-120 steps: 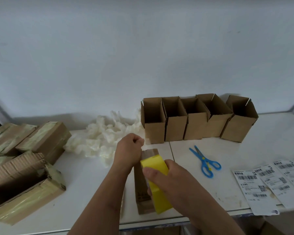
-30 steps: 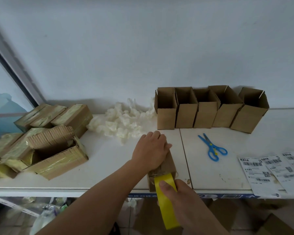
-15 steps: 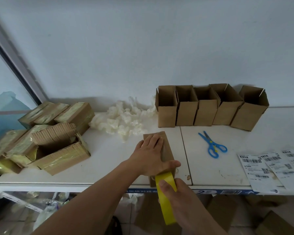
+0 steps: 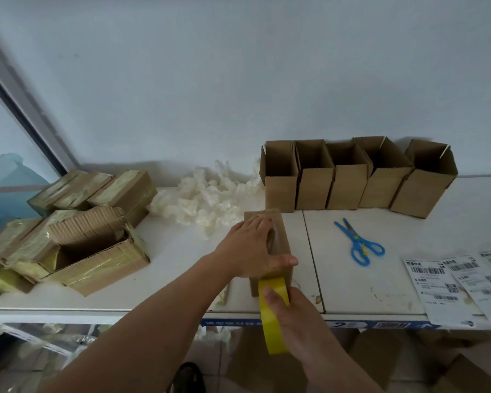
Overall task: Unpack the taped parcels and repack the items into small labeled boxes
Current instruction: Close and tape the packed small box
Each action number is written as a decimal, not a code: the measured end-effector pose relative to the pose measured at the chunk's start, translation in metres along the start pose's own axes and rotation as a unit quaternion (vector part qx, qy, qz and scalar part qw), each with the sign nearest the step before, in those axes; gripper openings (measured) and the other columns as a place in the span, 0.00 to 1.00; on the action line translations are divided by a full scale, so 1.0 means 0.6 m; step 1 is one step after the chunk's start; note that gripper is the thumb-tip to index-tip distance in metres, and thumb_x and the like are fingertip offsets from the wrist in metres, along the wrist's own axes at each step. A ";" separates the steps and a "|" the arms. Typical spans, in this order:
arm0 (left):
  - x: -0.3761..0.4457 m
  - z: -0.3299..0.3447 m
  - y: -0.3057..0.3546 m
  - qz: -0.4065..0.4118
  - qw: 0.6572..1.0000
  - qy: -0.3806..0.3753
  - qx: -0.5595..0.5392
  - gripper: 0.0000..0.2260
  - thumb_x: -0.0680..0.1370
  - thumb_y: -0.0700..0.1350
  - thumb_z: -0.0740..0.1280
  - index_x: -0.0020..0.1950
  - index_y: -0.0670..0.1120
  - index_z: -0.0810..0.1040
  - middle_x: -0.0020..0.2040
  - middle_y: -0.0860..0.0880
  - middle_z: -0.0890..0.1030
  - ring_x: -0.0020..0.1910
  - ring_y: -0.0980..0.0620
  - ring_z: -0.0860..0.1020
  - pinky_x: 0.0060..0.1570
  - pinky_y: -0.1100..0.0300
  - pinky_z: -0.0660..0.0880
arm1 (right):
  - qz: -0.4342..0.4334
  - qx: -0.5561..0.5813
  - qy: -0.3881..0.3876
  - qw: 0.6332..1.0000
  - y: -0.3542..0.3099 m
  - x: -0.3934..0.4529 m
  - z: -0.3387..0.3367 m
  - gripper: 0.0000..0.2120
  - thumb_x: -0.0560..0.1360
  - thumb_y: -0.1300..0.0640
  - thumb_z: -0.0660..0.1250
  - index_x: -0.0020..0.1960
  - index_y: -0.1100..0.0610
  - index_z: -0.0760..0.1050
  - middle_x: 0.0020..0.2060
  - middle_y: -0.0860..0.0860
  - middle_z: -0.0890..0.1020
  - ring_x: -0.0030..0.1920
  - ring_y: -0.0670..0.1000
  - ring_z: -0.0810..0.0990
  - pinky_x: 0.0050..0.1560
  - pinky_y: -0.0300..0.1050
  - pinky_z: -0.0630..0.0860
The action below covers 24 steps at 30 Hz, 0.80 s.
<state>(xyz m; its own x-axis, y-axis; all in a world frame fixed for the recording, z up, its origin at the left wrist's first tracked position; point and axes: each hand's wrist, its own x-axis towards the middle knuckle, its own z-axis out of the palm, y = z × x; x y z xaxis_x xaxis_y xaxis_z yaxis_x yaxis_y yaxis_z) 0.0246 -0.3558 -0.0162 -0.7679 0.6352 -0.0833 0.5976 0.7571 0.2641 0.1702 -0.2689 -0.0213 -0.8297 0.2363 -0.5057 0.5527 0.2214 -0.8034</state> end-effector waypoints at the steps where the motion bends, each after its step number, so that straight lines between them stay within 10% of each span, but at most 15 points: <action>1: 0.001 -0.004 -0.001 0.002 1.000 -0.016 -0.002 0.47 0.68 0.79 0.58 0.76 0.48 0.60 0.78 0.51 0.59 0.76 0.49 0.57 0.75 0.46 0.57 | 0.002 0.004 0.001 1.000 0.002 0.002 -0.001 0.19 0.79 0.38 0.56 0.62 0.50 0.69 0.55 0.50 0.76 0.53 0.50 0.76 0.51 0.44 0.68; 15: -0.016 0.004 -0.013 0.017 0.998 -0.043 0.052 0.46 0.74 0.75 0.53 0.81 0.46 0.47 0.81 0.52 0.47 0.79 0.52 0.41 0.76 0.52 0.47 | 0.007 0.028 -0.005 1.000 0.010 0.007 -0.003 0.16 0.78 0.37 0.58 0.52 0.49 0.71 0.49 0.49 0.78 0.47 0.47 0.76 0.39 0.40 0.68; 24: 0.014 0.017 -0.030 0.051 0.992 0.006 0.118 0.42 0.77 0.71 0.52 0.80 0.43 0.50 0.80 0.46 0.52 0.79 0.47 0.46 0.78 0.51 0.50 | -0.015 0.062 -0.015 0.998 0.011 0.037 -0.004 0.16 0.76 0.36 0.62 0.50 0.48 0.75 0.49 0.50 0.83 0.49 0.50 0.81 0.48 0.45 0.75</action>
<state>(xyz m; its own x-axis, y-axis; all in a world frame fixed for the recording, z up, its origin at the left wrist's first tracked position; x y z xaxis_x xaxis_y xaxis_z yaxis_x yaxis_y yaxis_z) 0.0097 -0.3625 -0.0313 -0.7024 0.7095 -0.0566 0.7086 0.7046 0.0388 0.1554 -0.2598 -0.0369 -0.8487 0.2032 -0.4883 0.5151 0.1079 -0.8503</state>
